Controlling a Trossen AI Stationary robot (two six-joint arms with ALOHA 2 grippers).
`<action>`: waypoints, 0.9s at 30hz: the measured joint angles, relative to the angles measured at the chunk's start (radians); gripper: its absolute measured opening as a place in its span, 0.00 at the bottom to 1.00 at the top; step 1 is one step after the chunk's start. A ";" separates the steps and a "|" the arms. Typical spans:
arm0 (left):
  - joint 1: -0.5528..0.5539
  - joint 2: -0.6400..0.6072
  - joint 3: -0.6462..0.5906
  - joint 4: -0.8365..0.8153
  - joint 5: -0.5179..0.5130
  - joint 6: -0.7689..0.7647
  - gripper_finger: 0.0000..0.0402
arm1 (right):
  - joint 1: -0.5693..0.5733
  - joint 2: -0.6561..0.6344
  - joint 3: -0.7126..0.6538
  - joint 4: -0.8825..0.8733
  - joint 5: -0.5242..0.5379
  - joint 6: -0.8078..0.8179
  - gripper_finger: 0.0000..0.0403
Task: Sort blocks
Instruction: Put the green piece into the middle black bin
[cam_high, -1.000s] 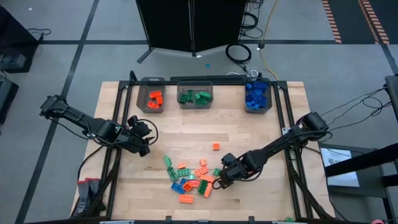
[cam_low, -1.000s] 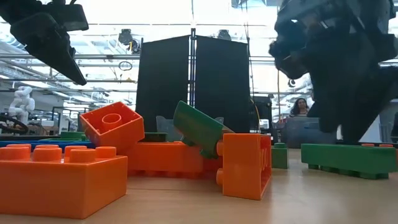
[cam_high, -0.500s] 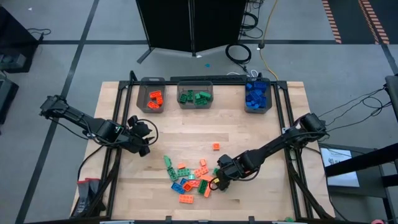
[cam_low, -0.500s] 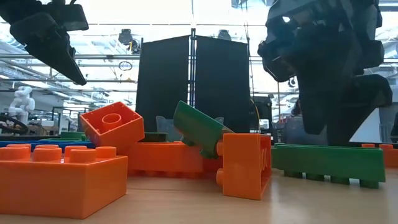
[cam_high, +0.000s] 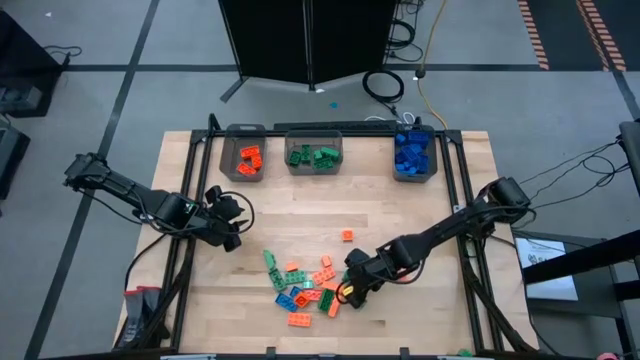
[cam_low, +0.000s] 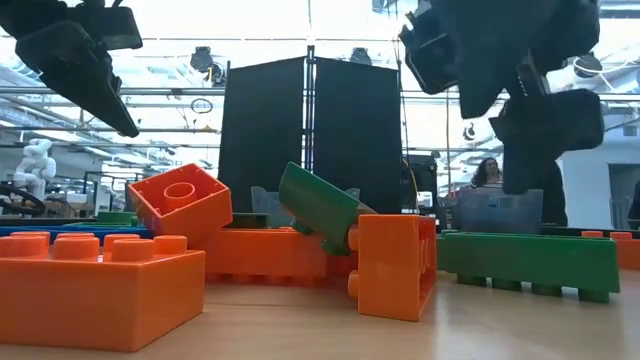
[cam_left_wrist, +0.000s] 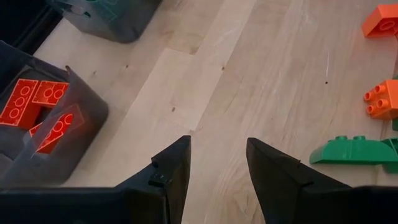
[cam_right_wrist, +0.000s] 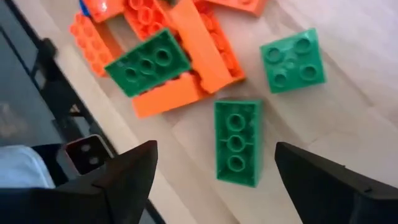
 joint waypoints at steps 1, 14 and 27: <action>0.000 0.000 0.000 0.001 0.000 0.000 0.40 | 0.003 0.001 -0.001 -0.008 0.004 -0.002 0.80; 0.000 0.000 0.000 -0.007 0.000 -0.003 0.40 | 0.022 0.064 -0.001 0.038 0.079 -0.105 0.80; 0.000 0.000 0.000 -0.027 0.000 -0.003 0.40 | 0.049 0.146 0.001 0.028 0.109 -0.142 0.80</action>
